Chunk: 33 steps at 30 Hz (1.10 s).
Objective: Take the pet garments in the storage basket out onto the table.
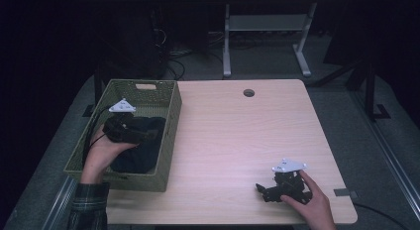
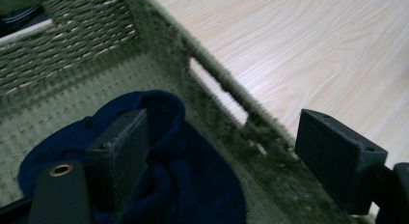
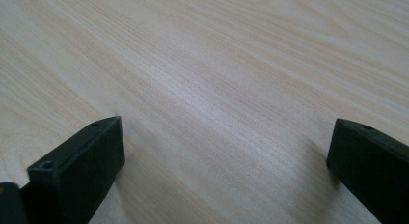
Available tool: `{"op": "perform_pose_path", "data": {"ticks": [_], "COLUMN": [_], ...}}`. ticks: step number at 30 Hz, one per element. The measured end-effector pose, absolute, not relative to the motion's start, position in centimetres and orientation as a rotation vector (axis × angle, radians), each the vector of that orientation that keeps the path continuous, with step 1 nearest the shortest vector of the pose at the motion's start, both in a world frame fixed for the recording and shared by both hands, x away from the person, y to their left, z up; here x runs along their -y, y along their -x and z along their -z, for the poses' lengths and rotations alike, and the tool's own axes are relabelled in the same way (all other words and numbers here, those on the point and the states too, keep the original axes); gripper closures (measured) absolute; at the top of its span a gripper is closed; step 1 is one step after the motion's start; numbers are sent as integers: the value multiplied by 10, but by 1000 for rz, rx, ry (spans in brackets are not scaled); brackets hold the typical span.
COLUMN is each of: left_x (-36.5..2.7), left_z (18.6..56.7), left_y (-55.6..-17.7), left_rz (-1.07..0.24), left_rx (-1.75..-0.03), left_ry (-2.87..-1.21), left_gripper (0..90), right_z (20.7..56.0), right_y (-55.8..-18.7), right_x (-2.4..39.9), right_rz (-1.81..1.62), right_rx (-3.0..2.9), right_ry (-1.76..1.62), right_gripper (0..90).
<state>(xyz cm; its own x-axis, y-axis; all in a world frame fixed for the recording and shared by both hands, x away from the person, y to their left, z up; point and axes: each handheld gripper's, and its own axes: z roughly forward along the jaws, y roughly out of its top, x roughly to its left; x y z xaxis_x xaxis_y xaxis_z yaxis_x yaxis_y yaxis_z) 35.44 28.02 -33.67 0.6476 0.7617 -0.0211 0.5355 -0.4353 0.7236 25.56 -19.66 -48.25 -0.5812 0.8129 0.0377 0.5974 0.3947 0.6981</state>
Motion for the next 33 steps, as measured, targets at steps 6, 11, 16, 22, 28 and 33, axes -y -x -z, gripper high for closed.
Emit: {"op": "perform_pose_path", "data": {"ticks": [6,11,16,22,28,33], "left_x": [-289,-297,-304,-308,-310,-310], "left_z": [341,347,355,368,379,385], "left_y": [-357,-360,-366,-372,-377,-378], "left_rz": [-421,-427,-415,-420,-396,-380], "left_rx": [-1003,-1004,-1018,-1044,-1040,-1030], "left_ry": [-2156,-2166,-2186,-2220,-2251,-2265], "left_gripper": [194,190,190,183,181,179], "right_z": [483,483,483,483,483,483], "right_y": [-256,-256,-256,-256,-256,-256], "right_x": [197,197,197,197,197,197], "right_rz": [-982,-982,-982,-982,-982,-982], "right_rx": [-2347,-2347,-2348,-2348,-2348,-2348], "right_ry": [-1230,-1230,-1230,-1230,-1231,-1230], "right_gripper": [0,0,0,0,0,0]}}
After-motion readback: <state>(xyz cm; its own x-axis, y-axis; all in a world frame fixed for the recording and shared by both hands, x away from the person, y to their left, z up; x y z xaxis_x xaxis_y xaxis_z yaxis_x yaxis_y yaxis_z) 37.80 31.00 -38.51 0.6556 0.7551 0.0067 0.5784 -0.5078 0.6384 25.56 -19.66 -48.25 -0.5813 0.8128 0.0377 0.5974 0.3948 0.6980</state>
